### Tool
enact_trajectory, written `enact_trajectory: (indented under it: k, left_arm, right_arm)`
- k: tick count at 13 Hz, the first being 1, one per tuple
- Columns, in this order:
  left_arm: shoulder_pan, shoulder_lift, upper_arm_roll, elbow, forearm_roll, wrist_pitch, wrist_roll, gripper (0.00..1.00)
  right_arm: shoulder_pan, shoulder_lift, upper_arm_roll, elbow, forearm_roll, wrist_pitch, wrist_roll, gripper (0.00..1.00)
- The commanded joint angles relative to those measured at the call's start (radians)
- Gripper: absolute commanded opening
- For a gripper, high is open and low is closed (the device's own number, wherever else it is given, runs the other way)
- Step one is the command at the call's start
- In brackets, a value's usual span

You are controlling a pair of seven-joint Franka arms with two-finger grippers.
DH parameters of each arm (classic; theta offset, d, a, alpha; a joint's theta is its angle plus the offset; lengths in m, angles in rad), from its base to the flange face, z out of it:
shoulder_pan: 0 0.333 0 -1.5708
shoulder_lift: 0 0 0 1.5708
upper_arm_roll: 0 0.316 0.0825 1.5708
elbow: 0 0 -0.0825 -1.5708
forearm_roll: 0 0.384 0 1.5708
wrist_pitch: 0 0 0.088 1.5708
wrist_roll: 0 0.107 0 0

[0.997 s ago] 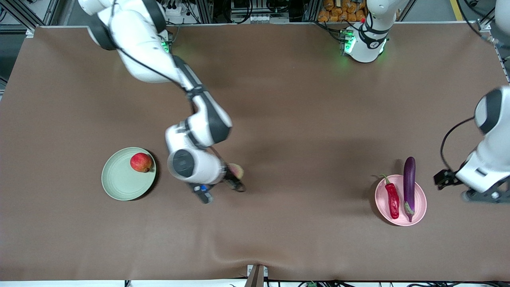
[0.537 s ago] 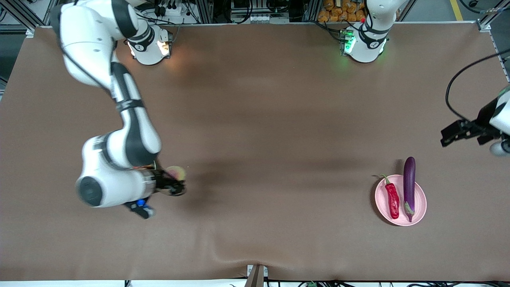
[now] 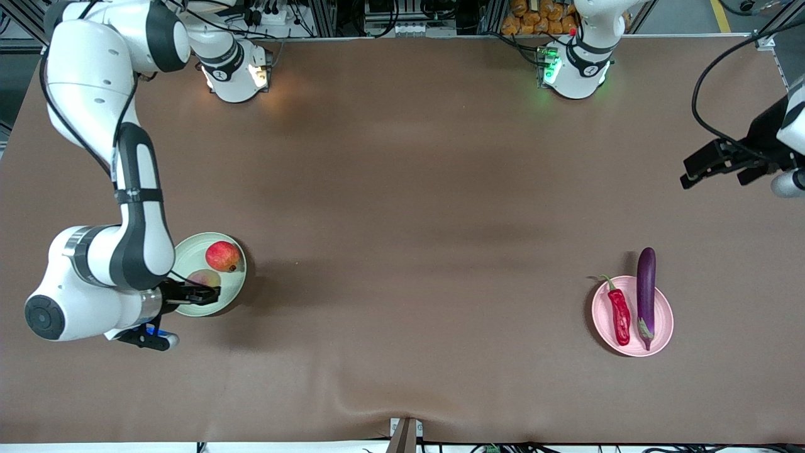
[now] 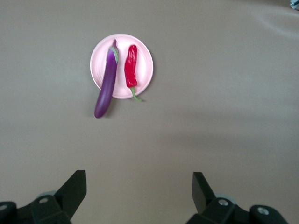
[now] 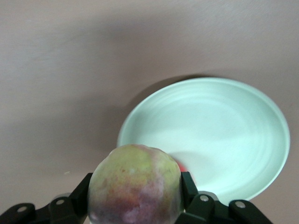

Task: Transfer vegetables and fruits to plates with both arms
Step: 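Release the peach on the green plate while the left gripper withdraws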

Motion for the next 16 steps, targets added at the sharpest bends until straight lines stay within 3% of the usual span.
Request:
enact_trajectory:
  k: [1,3,5,6,7,8,10,14,16]
  left_arm:
    - [-0.183,-0.049,0.203,-0.031,-0.033,-0.050,-0.015,1.00]
    - [-0.297,-0.063,0.326,-0.047,-0.033,-0.070,-0.015,1.00]
    - [-0.322,-0.099,0.350,-0.073,-0.033,-0.067,-0.017,1.00]
    - [-0.322,-0.099,0.345,-0.074,-0.030,-0.067,-0.017,1.00]
    - [-0.317,-0.101,0.342,-0.082,-0.033,-0.067,-0.017,1.00]
    - [-0.319,-0.106,0.341,-0.093,-0.033,-0.067,-0.017,1.00]
    - [-0.317,-0.107,0.318,-0.094,-0.033,-0.067,-0.018,1.00]
    - [-0.309,-0.126,0.316,-0.103,-0.010,-0.059,-0.017,1.00]
    - [-0.300,-0.180,0.316,-0.177,-0.007,0.000,-0.015,1.00]
  right_arm:
    - [-0.058,-0.036,0.016,-0.132,0.002,0.084,-0.161,0.00]
    - [-0.115,-0.032,0.016,-0.168,0.083,0.109,-0.247,0.00]
    - [-0.121,-0.033,0.016,-0.253,0.134,0.187,-0.317,0.00]
    - [-0.111,-0.035,0.017,-0.272,0.137,0.202,-0.313,0.22]
    - [-0.103,-0.035,0.017,-0.274,0.141,0.203,-0.310,0.85]
    - [-0.107,-0.035,0.017,-0.272,0.142,0.196,-0.310,1.00]
    - [-0.109,-0.036,0.017,-0.237,0.142,0.145,-0.316,1.00]
    - [-0.120,-0.036,0.008,-0.056,0.131,-0.032,-0.310,1.00]
    - [-0.137,-0.036,0.005,0.060,0.103,-0.087,-0.322,1.00]
